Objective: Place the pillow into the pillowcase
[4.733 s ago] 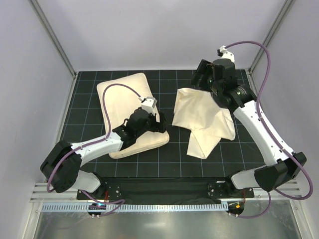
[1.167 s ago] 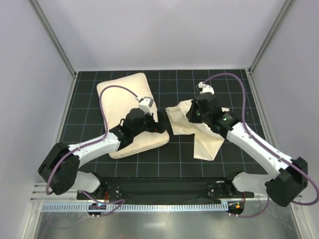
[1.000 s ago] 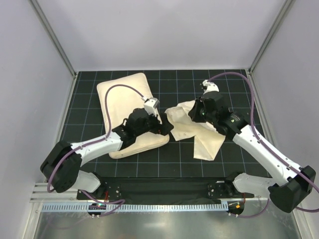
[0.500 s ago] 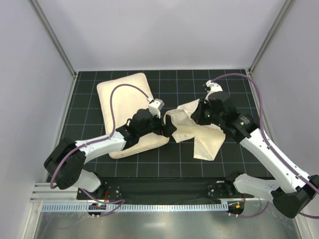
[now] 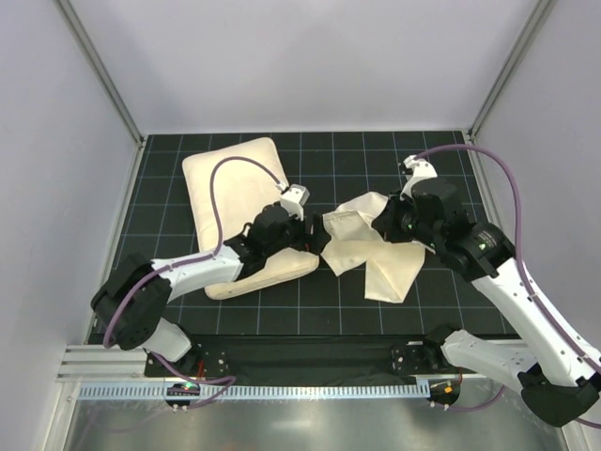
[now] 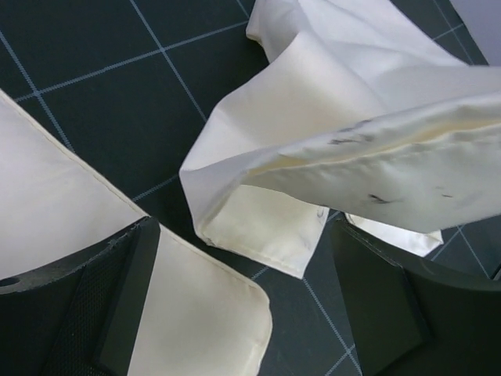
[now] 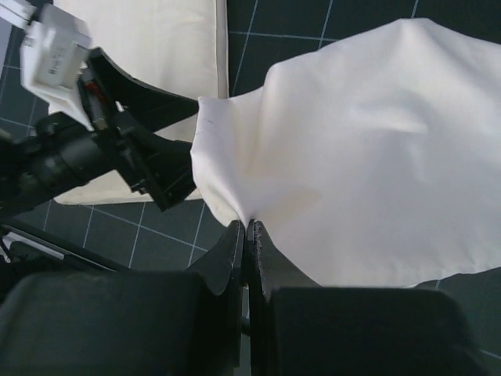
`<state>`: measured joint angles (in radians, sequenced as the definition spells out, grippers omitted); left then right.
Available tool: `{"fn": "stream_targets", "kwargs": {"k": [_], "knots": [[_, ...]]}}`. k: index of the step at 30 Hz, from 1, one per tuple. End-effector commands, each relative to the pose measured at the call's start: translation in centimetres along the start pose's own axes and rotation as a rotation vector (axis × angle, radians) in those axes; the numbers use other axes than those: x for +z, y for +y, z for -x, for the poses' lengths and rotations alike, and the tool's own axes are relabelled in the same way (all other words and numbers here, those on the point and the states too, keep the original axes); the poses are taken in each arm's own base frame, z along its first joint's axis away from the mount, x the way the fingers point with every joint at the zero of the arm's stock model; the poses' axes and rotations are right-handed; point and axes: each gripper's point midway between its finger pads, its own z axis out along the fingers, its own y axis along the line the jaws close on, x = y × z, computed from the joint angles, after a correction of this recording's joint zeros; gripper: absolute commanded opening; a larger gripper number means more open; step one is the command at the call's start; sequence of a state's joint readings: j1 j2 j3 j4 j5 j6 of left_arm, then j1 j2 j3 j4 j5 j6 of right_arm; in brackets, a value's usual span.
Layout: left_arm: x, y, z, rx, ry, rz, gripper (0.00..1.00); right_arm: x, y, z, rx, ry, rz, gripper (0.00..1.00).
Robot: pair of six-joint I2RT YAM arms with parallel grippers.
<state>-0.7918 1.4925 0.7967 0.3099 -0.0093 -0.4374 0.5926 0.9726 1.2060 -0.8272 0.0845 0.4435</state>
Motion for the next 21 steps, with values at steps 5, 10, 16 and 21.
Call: {"fn": "stream_targets", "kwargs": {"k": [5,10,16,21], "knots": [[3.0,-2.7,-0.7,0.011,0.049,-0.147,0.90,-3.8,0.2,4.4,-0.039,-0.133,-0.013,0.04],[3.6,-3.3,-1.5,-0.003,0.083,-0.186,0.88,-6.1,0.8,7.3,-0.031,-0.210,-0.011,0.04],[4.0,-4.2,-2.1,-0.029,0.111,-0.237,0.86,-7.3,0.9,9.5,-0.021,-0.262,-0.032,0.04],[4.1,-5.4,-2.6,-0.053,0.131,-0.299,0.77,-8.0,1.3,10.9,-0.007,-0.303,-0.026,0.04]]}}
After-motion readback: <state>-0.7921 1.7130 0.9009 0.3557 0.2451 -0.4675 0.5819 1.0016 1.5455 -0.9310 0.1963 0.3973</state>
